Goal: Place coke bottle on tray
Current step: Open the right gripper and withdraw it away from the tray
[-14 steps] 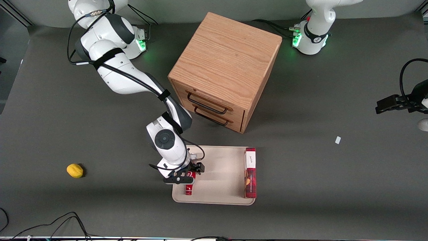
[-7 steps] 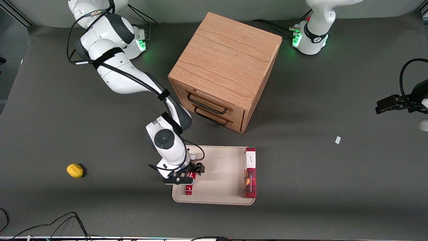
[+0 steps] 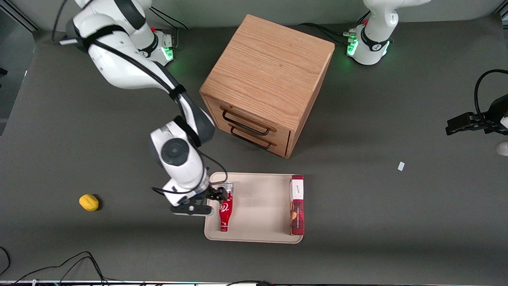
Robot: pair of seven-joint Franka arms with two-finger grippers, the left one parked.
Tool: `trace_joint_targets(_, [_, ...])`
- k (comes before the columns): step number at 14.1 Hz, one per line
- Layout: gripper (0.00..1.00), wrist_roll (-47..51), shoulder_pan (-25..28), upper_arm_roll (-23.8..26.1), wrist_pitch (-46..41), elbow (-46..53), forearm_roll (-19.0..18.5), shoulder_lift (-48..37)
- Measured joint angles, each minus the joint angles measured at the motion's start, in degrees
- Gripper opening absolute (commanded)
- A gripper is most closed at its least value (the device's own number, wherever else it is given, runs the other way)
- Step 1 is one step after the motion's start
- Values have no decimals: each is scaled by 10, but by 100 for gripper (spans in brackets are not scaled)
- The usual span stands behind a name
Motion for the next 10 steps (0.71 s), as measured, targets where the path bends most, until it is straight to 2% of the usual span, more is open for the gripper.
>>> trace_joint_targets(5, [100,-62,-50,-5,-96,-157,8,-184])
trace_joint_targets(7, [100,-104,-71,-13,-137,-215,33,-268])
trace_joint_targets(10, [100,-192,-76,-70,-183,-268,81,-375])
